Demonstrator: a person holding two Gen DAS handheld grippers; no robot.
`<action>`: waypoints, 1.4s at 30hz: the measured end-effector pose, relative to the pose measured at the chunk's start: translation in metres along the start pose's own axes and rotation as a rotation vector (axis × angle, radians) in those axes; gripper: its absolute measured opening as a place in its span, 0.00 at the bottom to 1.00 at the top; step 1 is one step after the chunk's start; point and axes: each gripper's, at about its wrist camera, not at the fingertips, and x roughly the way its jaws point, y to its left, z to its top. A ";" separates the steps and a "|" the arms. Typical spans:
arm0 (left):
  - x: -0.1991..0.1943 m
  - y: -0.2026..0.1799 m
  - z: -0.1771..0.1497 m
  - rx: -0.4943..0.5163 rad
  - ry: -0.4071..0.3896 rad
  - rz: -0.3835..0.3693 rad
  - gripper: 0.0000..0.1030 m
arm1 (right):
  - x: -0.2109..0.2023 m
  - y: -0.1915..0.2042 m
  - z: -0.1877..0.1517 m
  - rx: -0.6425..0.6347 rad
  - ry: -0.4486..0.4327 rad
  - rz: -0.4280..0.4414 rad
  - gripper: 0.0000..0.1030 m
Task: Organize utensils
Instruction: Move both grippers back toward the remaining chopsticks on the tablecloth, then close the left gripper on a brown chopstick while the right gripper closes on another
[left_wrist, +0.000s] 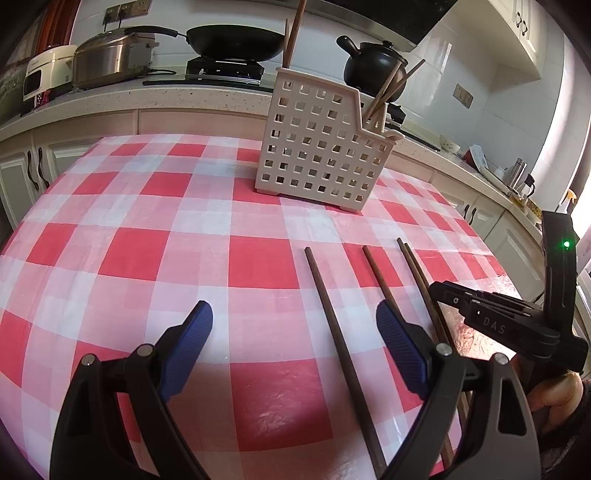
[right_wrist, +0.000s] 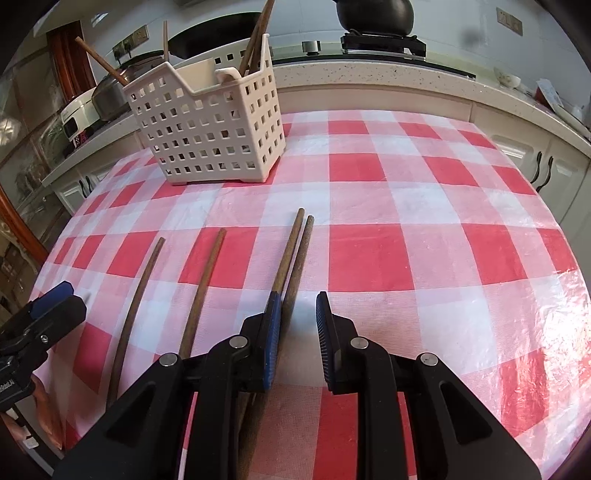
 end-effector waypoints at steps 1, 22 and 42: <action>0.000 0.001 0.000 -0.001 0.001 -0.001 0.85 | 0.000 0.000 0.000 -0.001 0.001 0.000 0.20; 0.046 -0.041 0.010 0.154 0.147 0.119 0.61 | 0.012 -0.009 0.013 -0.002 0.008 0.015 0.08; 0.045 -0.041 0.004 0.180 0.130 0.150 0.05 | 0.000 -0.012 0.008 0.006 -0.025 0.059 0.06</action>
